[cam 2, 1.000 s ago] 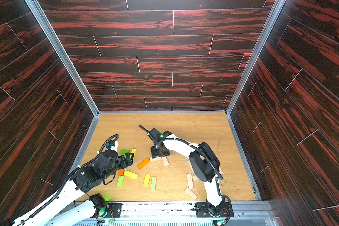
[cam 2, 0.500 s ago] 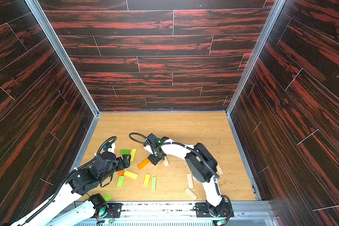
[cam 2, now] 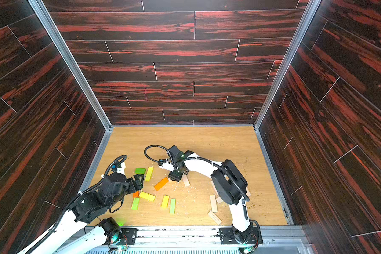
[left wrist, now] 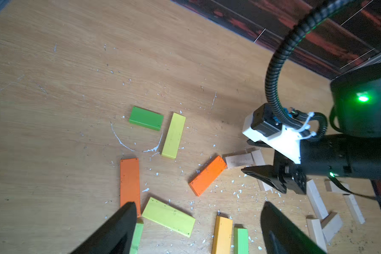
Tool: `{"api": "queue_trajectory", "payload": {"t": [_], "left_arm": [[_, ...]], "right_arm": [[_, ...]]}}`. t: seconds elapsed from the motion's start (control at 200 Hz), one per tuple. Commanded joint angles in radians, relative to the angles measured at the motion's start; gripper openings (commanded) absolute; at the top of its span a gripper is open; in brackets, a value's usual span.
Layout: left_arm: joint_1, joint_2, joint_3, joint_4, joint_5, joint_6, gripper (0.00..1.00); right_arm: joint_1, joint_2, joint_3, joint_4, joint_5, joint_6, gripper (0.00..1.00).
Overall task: Assemble a giraffe with building blocks
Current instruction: Pick up the building block from the center of the board.
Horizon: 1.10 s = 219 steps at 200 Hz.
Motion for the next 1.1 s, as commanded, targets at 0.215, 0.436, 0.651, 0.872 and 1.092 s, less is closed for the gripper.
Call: {"api": "queue_trajectory", "payload": {"t": [0.215,0.436,0.651,0.872,1.092], "left_arm": [[-0.002,-0.011,0.001,-0.026,-0.024,-0.012,0.93],[-0.002,-0.009,0.003,-0.029,-0.023,-0.012,0.93],[-0.002,-0.003,0.001,-0.026,-0.029,-0.006,0.93],[-0.001,0.021,0.001,-0.003,-0.025,0.003,0.93],[-0.003,0.088,0.011,0.052,0.001,0.019,0.93]], "right_arm": [[-0.001,0.113,0.060,-0.089,-0.052,-0.084,0.69],[-0.019,0.168,0.085,-0.085,-0.017,-0.090,0.70],[-0.015,0.184,0.067,-0.079,-0.007,-0.064,0.59],[-0.006,0.080,-0.053,0.013,0.030,-0.033,0.21],[-0.065,-0.031,-0.024,0.055,0.037,-0.116,0.11]]}}
